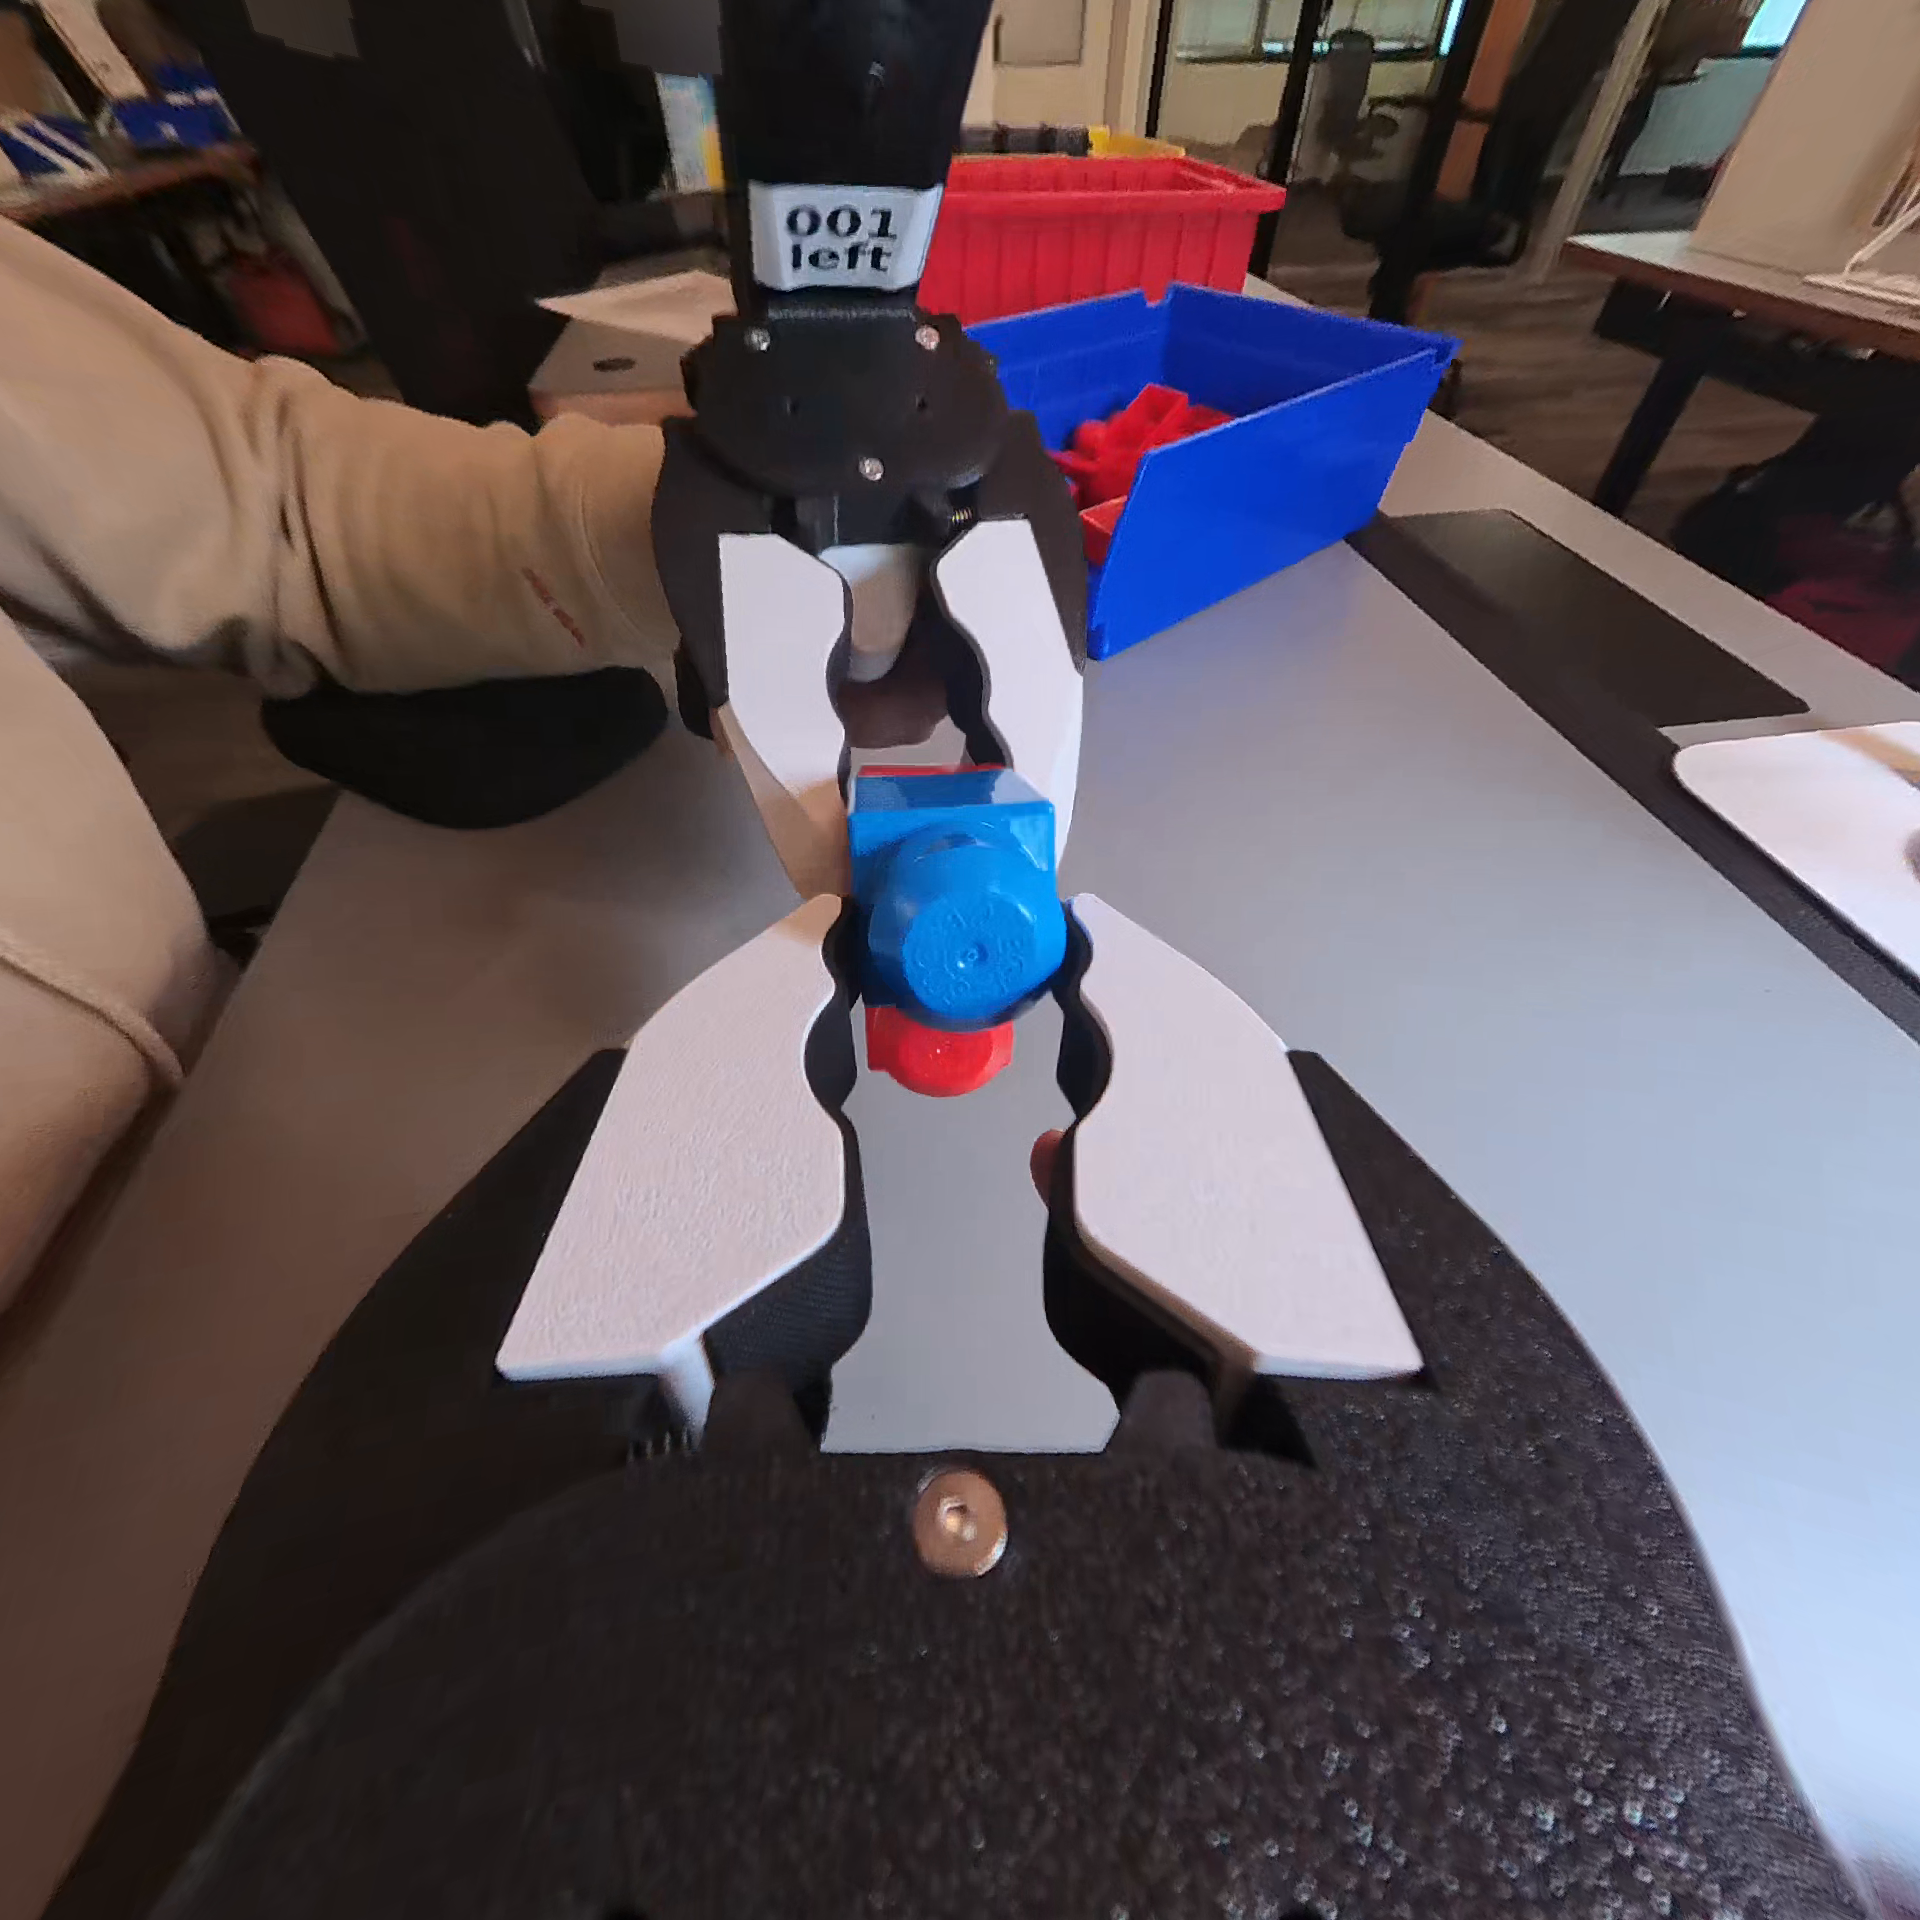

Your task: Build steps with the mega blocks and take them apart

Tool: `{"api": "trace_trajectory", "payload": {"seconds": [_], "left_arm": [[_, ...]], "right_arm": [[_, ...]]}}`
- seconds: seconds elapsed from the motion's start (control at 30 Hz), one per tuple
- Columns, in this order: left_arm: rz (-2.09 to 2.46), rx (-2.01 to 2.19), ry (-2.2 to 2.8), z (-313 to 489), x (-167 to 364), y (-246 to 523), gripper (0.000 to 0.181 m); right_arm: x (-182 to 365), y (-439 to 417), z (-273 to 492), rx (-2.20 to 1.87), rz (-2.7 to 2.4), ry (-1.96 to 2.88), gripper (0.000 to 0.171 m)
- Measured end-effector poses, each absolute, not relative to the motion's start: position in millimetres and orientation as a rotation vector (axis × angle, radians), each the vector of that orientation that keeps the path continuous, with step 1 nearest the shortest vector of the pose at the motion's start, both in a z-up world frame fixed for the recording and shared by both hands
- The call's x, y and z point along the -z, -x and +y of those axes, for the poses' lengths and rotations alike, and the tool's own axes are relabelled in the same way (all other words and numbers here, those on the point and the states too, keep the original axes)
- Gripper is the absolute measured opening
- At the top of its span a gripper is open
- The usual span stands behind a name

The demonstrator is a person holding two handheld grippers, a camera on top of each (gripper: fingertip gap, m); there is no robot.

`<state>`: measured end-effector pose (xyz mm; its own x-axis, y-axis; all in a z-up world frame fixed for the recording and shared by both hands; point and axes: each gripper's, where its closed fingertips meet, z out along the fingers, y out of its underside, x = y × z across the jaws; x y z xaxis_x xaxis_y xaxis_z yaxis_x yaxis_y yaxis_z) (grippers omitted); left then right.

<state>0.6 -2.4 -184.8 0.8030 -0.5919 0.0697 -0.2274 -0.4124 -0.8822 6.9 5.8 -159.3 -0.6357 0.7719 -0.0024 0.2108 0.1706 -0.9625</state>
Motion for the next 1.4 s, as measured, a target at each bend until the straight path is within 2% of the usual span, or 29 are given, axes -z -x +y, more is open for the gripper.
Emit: {"api": "trace_trajectory", "payload": {"seconds": [0.33, 0.43, 0.53, 0.6, 0.67, 0.77, 0.83, 0.97, 1.03, 1.13, 1.23, 1.4], "left_arm": [[0.629, 0.397, 2.034, -4, 189, 2, 0.035], [0.588, 0.471, 1.967, -1, 175, 1, 0.036], [0.568, 0.511, 1.927, -2, 171, 6, 0.036], [0.545, 0.565, 1.908, -3, 171, 4, 0.036], [0.549, 0.577, 1.910, -2, 172, 0, 0.036], [0.469, 0.540, 1.866, 8, 167, 2, 0.036], [0.423, 0.441, 1.875, 15, 165, 16, 0.049], [0.359, 0.341, 1.824, 16, 155, 39, 0.030], [0.325, 0.326, 1.820, 18, 155, 45, 0.028], [0.309, 0.298, 1.830, 18, 157, 48, 0.028], [0.308, 0.258, 1.841, 18, 158, 53, 0.027], [0.272, 0.257, 1.844, 19, 158, 64, 0.027]], "right_arm": [[177, -3, 5, -1.418, -1.976, 1.005, 0.037], [160, -2, 8, -1.463, -1.922, 0.996, 0.038], [131, -9, 18, -1.624, -1.816, 0.990, 0.047], [125, -12, 25, -1.647, -1.778, 0.996, 0.043], [134, -14, 19, -1.580, -1.849, 0.968, 0.031], [127, -16, 27, -1.467, -1.911, 0.983, 0.029], [103, -13, 61, -1.334, -1.847, 1.075, 0.029], [71, 3, 221, -0.879, -1.475, 1.523, 0.029], [94, 9, 312, -0.549, -1.383, 1.755, 0.029], [151, 23, 404, -0.388, -1.226, 2.100, 0.029], [194, 43, 443, -0.414, -1.068, 2.304, 0.030], [207, 73, 471, -0.515, -0.791, 2.367, 0.029]]}}
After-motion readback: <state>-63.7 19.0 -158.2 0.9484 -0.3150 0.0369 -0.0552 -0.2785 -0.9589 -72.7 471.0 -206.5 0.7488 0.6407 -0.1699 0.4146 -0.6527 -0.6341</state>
